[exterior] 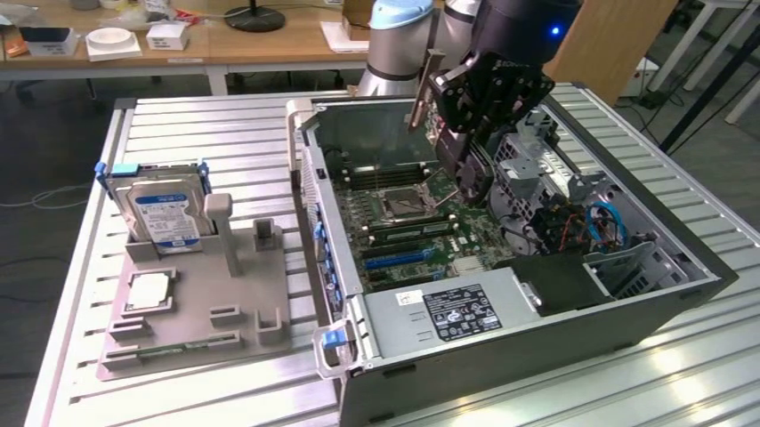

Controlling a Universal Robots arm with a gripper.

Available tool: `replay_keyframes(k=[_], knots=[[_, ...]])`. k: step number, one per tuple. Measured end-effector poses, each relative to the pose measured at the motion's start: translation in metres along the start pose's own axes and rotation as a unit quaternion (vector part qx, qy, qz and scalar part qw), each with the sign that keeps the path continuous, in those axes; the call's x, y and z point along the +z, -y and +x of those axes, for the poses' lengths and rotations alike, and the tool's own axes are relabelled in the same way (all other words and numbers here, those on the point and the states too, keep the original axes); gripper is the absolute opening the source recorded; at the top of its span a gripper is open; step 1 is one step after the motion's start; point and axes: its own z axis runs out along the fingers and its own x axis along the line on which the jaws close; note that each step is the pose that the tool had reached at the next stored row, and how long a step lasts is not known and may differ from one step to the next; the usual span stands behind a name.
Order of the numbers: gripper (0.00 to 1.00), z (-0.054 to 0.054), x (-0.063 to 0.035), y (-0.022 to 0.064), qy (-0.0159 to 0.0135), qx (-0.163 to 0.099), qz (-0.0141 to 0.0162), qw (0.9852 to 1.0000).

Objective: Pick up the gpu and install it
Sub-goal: 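Pick up the gpu and move the gpu toward the slot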

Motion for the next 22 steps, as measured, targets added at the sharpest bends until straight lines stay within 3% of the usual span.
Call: replay_keyframes(k=[5, 22], knots=[[0.26, -0.0028, 0.0005, -0.0086, 0.0000, 0.000, 0.0000, 1.0000], [0.26, -0.0048, 0.0004, -0.0087, 0.0000, -0.001, -0.0007, 1.0000]])
